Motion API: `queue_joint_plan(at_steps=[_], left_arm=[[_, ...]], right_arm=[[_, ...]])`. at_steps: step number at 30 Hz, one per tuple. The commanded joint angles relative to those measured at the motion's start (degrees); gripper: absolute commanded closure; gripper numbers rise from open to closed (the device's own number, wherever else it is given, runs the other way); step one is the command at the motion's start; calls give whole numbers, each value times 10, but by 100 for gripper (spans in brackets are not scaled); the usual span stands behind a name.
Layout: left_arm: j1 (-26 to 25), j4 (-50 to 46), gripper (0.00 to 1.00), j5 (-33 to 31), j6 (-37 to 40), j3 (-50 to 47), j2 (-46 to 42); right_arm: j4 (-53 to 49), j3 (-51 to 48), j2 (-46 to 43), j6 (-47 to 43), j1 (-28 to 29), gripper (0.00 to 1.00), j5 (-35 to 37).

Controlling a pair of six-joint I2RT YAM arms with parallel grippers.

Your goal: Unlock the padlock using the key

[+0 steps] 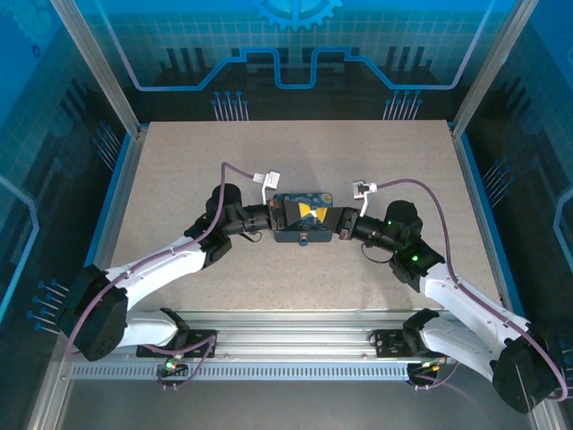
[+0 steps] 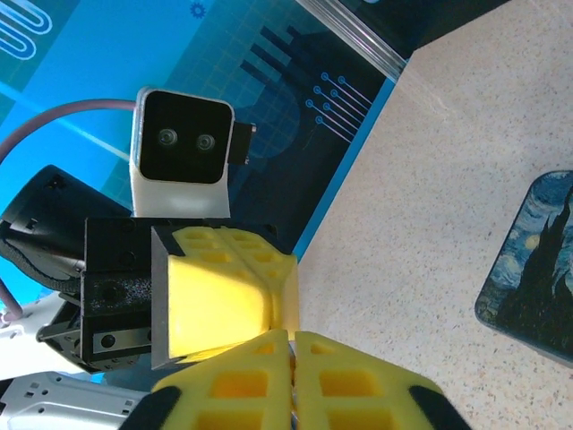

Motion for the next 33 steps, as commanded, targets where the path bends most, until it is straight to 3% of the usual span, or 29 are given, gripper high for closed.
queue_joint_plan(at_steps=[1, 4, 12, 26, 33], left_arm=[[-4, -57, 100, -4, 49, 32, -25], [-4, -98, 100, 3, 69, 42, -32], [-4, -149, 100, 35, 90, 64, -30], [-5, -124, 100, 55, 80, 65, -19], [-5, -122, 100, 60, 81, 64, -20]], right_arm=[[-42, 5, -23, -20, 8, 72, 7], [-68, 10, -40, -28, 1, 59, 7], [-60, 22, -33, -28, -11, 55, -49], [-30, 29, -6, -27, -5, 65, -86], [-31, 29, -7, -32, -3, 76, -85]])
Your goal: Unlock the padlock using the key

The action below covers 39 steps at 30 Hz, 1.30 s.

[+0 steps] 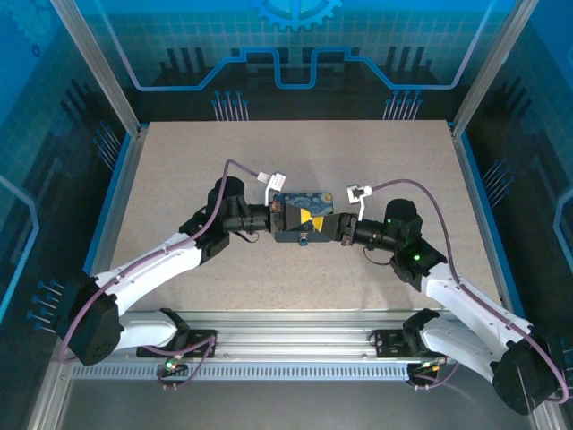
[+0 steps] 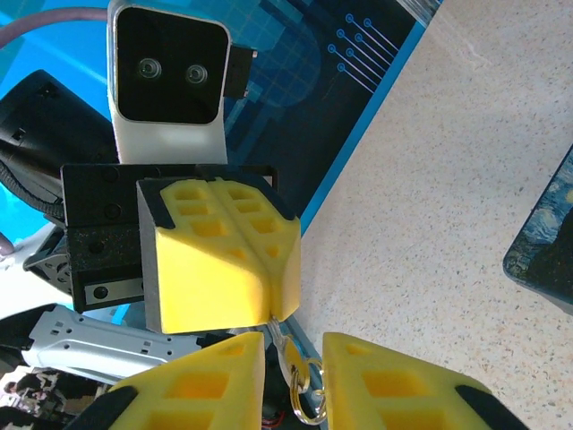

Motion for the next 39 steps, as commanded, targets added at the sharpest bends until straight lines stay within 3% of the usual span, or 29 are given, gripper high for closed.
queue_joint_plan(at_steps=[1, 5, 11, 14, 16, 20, 28, 39], left_arm=[[-3, 17, 100, 18, 4, 15, -2], [-3, 11, 100, 20, 7, 15, -5], [-2, -4, 100, 21, 17, 19, -11], [-2, -8, 100, 22, 20, 22, -12], [-2, -12, 100, 25, 22, 24, -11], [-3, -13, 100, 31, 20, 23, -9], [-3, -16, 100, 37, 20, 22, -7], [-3, -14, 100, 36, 24, 25, -5]], right_arm=[[13, 16, -4, -10, 2, 77, -10], [9, 13, -8, -13, 2, 87, -11], [-1, 7, -20, -24, 2, 93, -10], [-21, 8, -24, -29, 2, 90, -13], [-30, 10, -28, -31, 1, 74, -10], [-39, 18, -33, -35, 0, 66, -5], [-37, 35, -20, -35, -2, 65, -18], [-45, 26, -19, -41, -2, 74, -21]])
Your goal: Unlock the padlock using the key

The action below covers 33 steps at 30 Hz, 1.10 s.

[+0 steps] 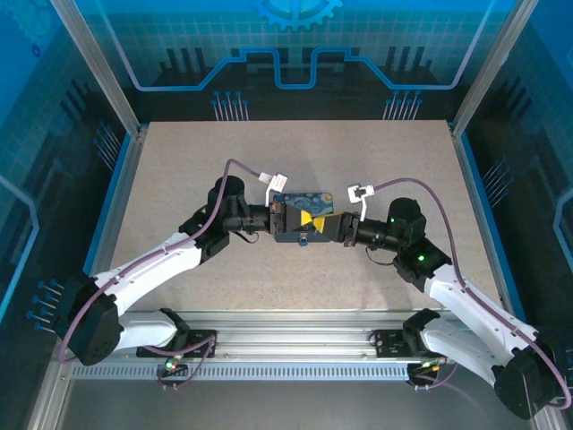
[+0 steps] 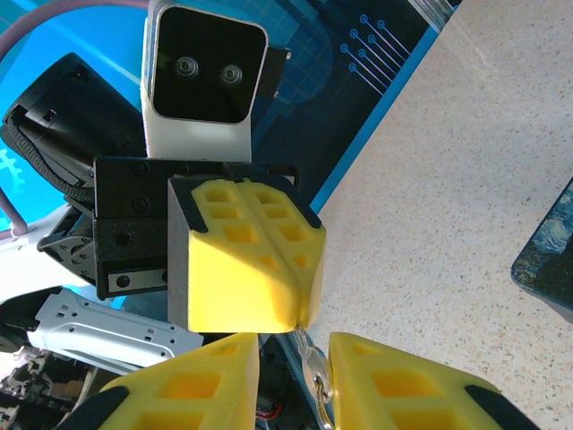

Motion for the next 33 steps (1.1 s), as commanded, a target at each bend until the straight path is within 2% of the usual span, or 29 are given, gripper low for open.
queue_joint_plan(at_steps=[1, 5, 9, 18, 25, 26, 27, 31, 33], left_arm=[[-3, -7, 100, 14, 20, 20, -5], [-1, -7, 100, 14, 21, 20, -4], [-2, -5, 100, 14, 20, 20, -4], [-1, -14, 100, 12, 25, 24, -6], [2, -28, 98, 6, 30, 35, -1], [3, -33, 80, -2, 31, 35, -2], [4, -39, 69, -10, 32, 34, -4], [5, -58, 41, -48, 40, 17, -14], [5, -69, 22, -67, 44, 4, -19]], right_arm=[[-8, 6, -1, -9, -3, 75, -12], [-17, 2, -5, -13, -2, 73, -10], [-17, 0, -7, -12, -2, 78, -12], [-25, 0, -7, -23, -2, 100, -15], [-39, 0, -11, -32, -3, 100, -12], [-46, 1, -14, -34, -3, 100, -7], [-51, 3, -16, -37, -5, 100, -3], [-80, 8, -28, -50, -19, 100, 14], [-113, 15, -30, -65, -29, 100, 32]])
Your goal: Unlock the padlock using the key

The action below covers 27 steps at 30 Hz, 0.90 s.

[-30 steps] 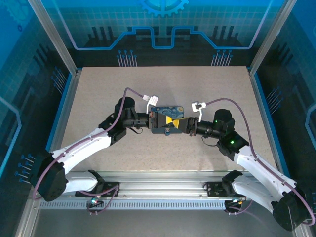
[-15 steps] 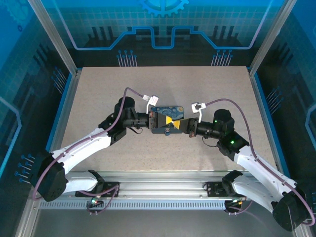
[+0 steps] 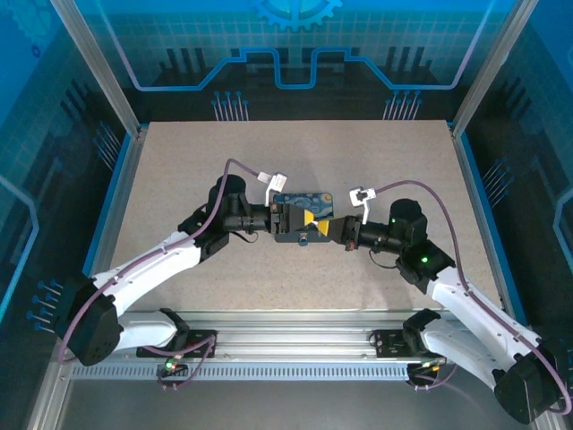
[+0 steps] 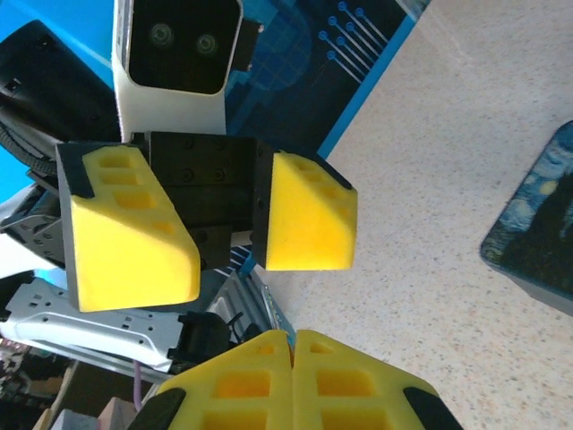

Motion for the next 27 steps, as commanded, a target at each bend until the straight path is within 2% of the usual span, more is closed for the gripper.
queue_joint_plan(at_steps=[1, 2, 6, 9, 14, 17, 20, 27], left_arm=[[2, -23, 8, -45, 20, -16, -20], [1, -25, 1, -54, 24, -25, -20], [-24, -26, 1, -120, 44, -68, -19], [-56, -1, 1, -202, 55, -107, -9], [-107, 147, 1, -327, 60, -182, 43], [-122, 234, 1, -365, 78, -205, 88], [-128, 273, 1, -385, 96, -199, 133], [-144, 395, 1, -441, 139, -201, 228]], right_arm=[[-61, 19, -10, -36, -20, 100, 34], [-71, 20, -9, -41, -26, 100, 44], [-128, 38, 8, -76, -42, 100, 104], [-160, 50, 28, -97, -52, 100, 163], [-146, 44, 68, -96, -73, 100, 225], [-131, 40, 95, -96, -79, 100, 257], [-108, 33, 124, -94, -85, 100, 277], [-44, 22, 185, -85, -93, 100, 282]])
